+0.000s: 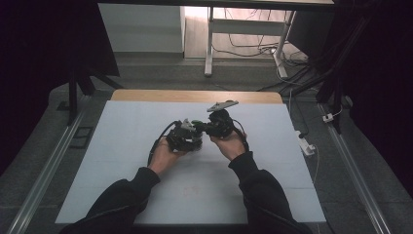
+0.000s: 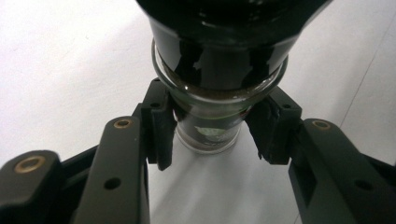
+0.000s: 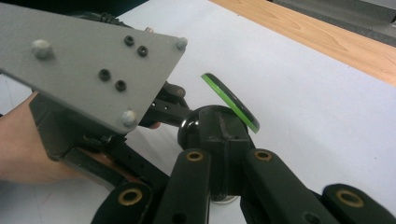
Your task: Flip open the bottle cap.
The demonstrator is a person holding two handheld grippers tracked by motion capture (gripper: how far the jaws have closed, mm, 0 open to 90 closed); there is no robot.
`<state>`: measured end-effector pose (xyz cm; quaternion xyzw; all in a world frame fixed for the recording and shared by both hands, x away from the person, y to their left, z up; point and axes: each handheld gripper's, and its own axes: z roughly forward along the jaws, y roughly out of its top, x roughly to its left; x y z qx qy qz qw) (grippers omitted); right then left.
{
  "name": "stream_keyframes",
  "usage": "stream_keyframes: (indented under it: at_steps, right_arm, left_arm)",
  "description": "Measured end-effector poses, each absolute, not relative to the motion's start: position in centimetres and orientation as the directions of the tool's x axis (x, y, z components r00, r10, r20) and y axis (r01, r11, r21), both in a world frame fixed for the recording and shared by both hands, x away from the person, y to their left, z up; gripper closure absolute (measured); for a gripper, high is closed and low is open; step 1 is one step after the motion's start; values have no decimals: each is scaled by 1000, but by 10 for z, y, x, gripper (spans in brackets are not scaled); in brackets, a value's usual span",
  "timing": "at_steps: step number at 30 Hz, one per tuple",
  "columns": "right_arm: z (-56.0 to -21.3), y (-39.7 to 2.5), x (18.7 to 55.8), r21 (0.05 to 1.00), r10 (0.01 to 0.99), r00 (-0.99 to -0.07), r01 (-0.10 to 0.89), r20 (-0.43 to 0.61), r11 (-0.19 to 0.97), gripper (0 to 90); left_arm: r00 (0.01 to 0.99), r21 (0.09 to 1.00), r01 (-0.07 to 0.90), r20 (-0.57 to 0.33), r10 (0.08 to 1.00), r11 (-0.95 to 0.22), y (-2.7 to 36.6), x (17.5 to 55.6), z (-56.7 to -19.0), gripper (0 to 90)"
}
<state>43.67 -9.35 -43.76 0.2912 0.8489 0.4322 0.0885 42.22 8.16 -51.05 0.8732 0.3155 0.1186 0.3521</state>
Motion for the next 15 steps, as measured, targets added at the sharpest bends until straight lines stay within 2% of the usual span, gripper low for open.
stream_keyframes:
  at_steps: [15]
  right_arm:
    - [-439,-96,445,791,593,-798,429,106,436,900]
  left_arm:
    - [772,696,466,-18,635,-547,82,422,-512,533]
